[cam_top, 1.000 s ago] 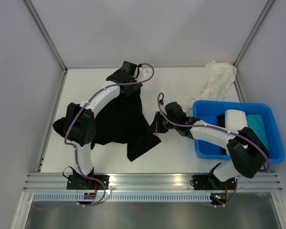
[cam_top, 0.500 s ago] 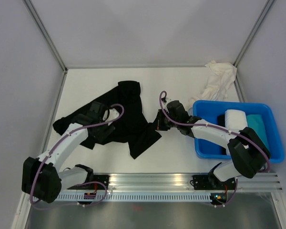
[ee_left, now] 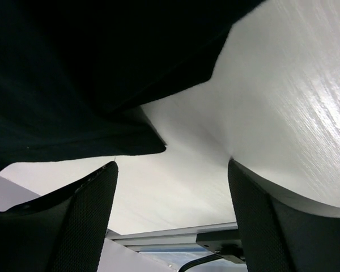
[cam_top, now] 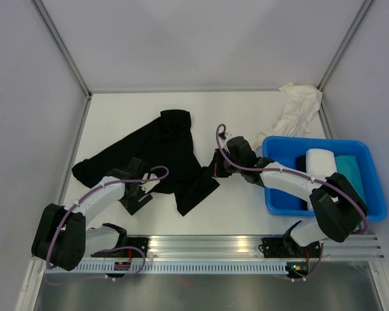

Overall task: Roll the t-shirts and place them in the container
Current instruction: Flatten the tshirt

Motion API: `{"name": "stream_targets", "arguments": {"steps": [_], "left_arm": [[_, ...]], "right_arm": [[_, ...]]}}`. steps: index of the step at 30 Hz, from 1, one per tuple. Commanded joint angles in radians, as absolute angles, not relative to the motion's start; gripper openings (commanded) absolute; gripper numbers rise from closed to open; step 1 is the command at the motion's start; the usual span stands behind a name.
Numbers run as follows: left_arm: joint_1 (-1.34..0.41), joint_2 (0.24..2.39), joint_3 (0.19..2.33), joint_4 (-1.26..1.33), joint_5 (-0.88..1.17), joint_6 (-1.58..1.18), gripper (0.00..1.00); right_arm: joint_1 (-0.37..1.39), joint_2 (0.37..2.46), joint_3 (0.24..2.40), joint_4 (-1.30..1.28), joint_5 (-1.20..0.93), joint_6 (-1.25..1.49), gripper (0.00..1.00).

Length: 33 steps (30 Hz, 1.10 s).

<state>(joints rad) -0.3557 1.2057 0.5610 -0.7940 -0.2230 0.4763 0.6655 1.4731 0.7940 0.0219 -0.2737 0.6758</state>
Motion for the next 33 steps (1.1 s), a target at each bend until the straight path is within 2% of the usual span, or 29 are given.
{"name": "stream_targets", "arguments": {"steps": [1,3,4,9,12,13,23,26,33], "left_arm": [[-0.351,1.258,0.52,-0.609,-0.294,0.465,0.81],[-0.342,1.273,0.515,-0.551,-0.324,0.48,0.77],[-0.336,1.284,0.523,-0.551,-0.322,0.48,0.7],[-0.311,1.307,0.534,-0.546,-0.276,0.505,0.53],[-0.295,1.307,0.549,-0.529,-0.253,0.511,0.28],[-0.293,1.305,0.551,-0.511,-0.252,0.512,0.03],[-0.235,1.129,0.621,-0.466,-0.402,0.52,0.02],[-0.216,1.072,0.675,-0.466,-0.497,0.554,0.02],[-0.176,1.046,0.859,-0.466,-0.531,0.635,0.02]], "right_arm": [[0.664,1.485,0.841,0.025,-0.273,0.654,0.0],[0.661,1.494,0.854,0.018,-0.276,0.653,0.0],[0.658,1.496,0.857,0.017,-0.278,0.652,0.01],[0.635,1.488,0.876,0.005,-0.291,0.638,0.0],[0.621,1.474,0.877,0.003,-0.276,0.632,0.0],[0.62,1.471,0.877,0.003,-0.275,0.632,0.0],[0.592,1.447,0.871,-0.04,-0.275,0.621,0.0],[0.584,1.434,0.874,-0.057,-0.267,0.609,0.0],[0.584,1.416,0.897,-0.104,-0.282,0.578,0.0]]}}
